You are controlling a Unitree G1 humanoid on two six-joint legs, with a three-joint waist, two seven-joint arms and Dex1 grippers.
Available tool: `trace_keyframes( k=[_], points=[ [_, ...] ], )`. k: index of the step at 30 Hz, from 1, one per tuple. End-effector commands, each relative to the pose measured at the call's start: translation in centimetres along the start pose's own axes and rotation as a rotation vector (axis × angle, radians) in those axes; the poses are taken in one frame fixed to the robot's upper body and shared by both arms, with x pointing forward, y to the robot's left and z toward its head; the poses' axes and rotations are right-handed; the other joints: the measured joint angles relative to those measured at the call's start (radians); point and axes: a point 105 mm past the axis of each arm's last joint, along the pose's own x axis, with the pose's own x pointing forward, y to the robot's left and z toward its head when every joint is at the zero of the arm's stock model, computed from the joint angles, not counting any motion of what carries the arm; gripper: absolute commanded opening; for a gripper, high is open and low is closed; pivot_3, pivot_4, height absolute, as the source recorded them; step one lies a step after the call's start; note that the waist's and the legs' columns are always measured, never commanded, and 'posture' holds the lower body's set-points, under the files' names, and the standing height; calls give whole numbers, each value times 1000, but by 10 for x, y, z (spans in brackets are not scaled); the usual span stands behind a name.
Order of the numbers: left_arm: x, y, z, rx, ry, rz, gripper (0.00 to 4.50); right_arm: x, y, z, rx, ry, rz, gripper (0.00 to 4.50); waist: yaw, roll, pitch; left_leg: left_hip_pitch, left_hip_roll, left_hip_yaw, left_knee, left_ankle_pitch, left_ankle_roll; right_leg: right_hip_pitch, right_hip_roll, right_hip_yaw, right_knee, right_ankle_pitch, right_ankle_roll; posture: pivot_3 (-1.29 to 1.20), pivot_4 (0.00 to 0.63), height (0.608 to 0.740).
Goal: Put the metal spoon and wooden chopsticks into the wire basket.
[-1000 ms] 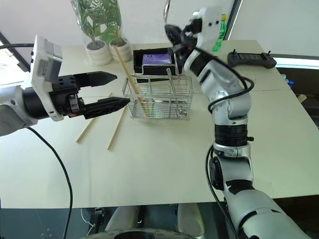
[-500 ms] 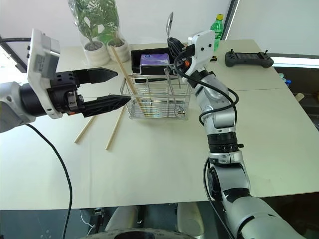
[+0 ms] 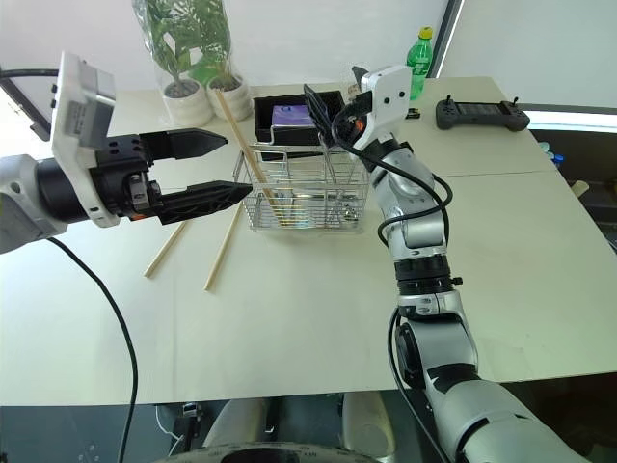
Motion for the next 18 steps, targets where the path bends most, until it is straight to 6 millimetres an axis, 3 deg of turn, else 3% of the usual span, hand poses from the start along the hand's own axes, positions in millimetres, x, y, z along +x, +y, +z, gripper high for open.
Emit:
trace_keyframes(
  k=[1, 4, 11, 15, 18],
  points=[
    [-3, 0, 6, 26, -23, 13, 4500, 1, -3, 24, -23, -72, -10, 4477, 0, 0, 0, 0, 0, 0, 0, 0, 0, 0, 0, 0, 0, 0, 0, 0, 150, 714],
    [-2, 2, 6, 21, -27, 14, 4500, 0, -8, 32, -35, -76, -13, 4477, 0, 0, 0, 0, 0, 0, 0, 0, 0, 0, 0, 0, 0, 0, 0, 0, 150, 714],
    [-2, 9, 2, 18, -36, 53, 4500, 1, -27, 79, -123, -79, 30, 4477, 4, 0, 0, 0, 0, 0, 0, 0, 0, 0, 0, 0, 0, 0, 0, 0, 150, 714],
    [-13, 33, 4, -5, -87, 192, 4500, -5, -30, 123, -219, 17, 247, 4477, 4, 1, 1, 0, 0, 0, 0, 0, 0, 0, 0, 0, 0, 0, 0, 0, 150, 714],
    [-20, 48, 1, -31, -106, 279, 4500, -17, -29, 138, -232, 113, 372, 4477, 6, 0, 1, 0, 0, 0, -1, 0, 1, 0, 0, 0, -2, 0, 0, 0, 150, 714]
  ],
)
